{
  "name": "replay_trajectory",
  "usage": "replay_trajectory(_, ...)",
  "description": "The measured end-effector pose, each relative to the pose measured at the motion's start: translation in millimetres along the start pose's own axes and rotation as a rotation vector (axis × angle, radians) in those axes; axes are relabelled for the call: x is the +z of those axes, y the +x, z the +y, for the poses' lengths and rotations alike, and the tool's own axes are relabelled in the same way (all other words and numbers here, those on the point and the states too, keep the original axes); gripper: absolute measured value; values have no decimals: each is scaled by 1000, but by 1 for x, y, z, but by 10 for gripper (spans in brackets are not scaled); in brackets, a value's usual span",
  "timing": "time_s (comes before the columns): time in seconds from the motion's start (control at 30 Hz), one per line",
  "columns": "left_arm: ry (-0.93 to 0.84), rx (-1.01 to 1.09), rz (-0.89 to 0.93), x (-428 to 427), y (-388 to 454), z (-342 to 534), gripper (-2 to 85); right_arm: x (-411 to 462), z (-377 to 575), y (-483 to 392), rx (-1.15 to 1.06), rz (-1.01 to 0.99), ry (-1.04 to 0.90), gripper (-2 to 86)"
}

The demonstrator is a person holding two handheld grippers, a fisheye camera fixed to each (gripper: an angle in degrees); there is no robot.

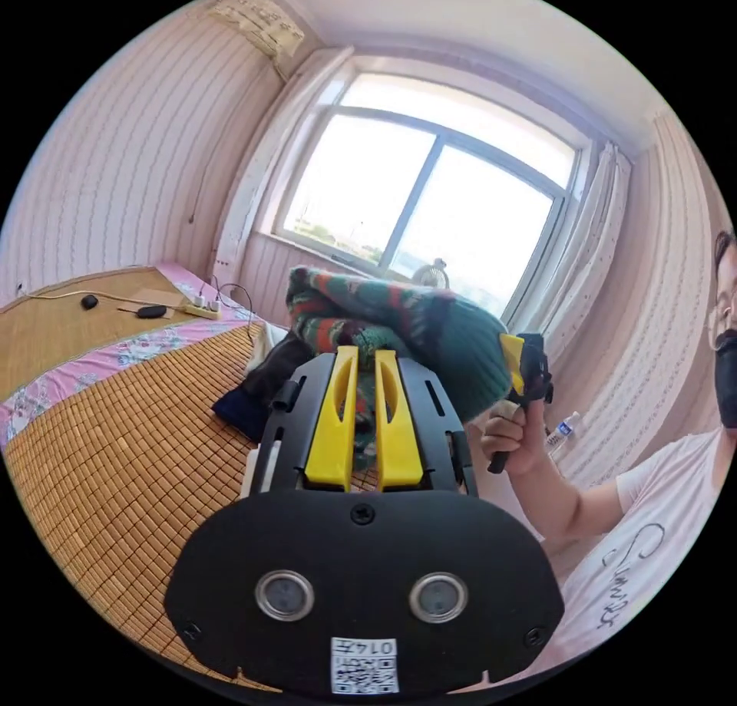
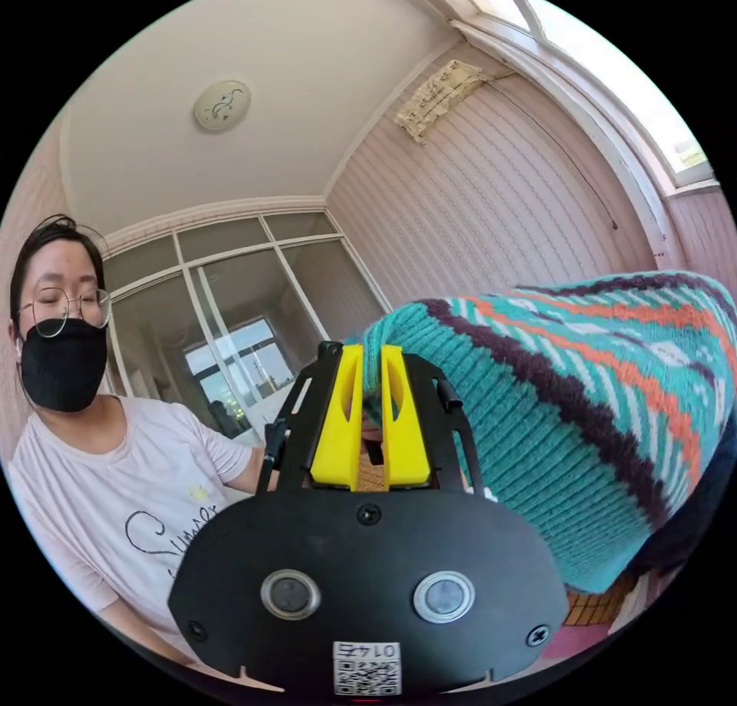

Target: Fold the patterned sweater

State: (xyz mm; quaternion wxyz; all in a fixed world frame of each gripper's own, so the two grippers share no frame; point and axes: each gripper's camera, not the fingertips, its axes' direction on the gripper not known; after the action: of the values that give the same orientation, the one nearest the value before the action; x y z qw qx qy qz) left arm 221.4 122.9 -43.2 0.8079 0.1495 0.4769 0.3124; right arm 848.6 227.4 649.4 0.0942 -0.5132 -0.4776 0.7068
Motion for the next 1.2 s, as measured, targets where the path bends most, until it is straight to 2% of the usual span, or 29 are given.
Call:
replay_trajectory(0.07,89,-2,-100,-67,0,-2,36,60,-10,-22,-82,-133,-64,25)
replay_trajectory(0.13,111,90,-279,-134,14,-19,32,95,-18,-39,-125,-237,-49,24)
replay_trajectory(0.2,68,208,-419,-167,35,-42,31,113,-30,-54,-154,-348,14,23)
replay_trajectory(0.33,-90,443,-635,-185,67,-87,30,129,-34,-64,-231,-382,83,23)
replay_trajectory(0.43,-226,481,-680,-168,52,-88,30,141,-7,-53,-229,-265,19,24)
replay_trajectory(0.5,-247,472,-695,-158,39,-75,32,144,17,-39,-175,-196,-13,24)
replay_trajectory(0.57,-209,460,-659,-152,26,-54,36,140,55,-14,-66,-155,-62,26)
replay_trajectory(0.63,-272,551,-601,-122,14,-14,46,137,86,7,49,-116,-147,27)
replay_trajectory(0.7,-416,482,-564,-92,-7,18,54,137,121,24,177,9,-252,28)
replay_trajectory(0.77,-597,383,-493,-67,-35,56,60,147,172,42,255,268,-479,26)
replay_trajectory(0.83,-711,269,-544,-67,-65,110,63,151,200,55,320,375,-604,17)
replay_trajectory(0.9,-697,177,-555,-94,-77,144,66,151,212,63,386,419,-615,15)
replay_trajectory(1.07,-561,-55,-410,-197,-66,231,90,199,196,88,382,401,-629,47)
replay_trajectory(1.2,-499,-218,-560,-262,-32,321,105,283,182,110,327,338,-764,101)
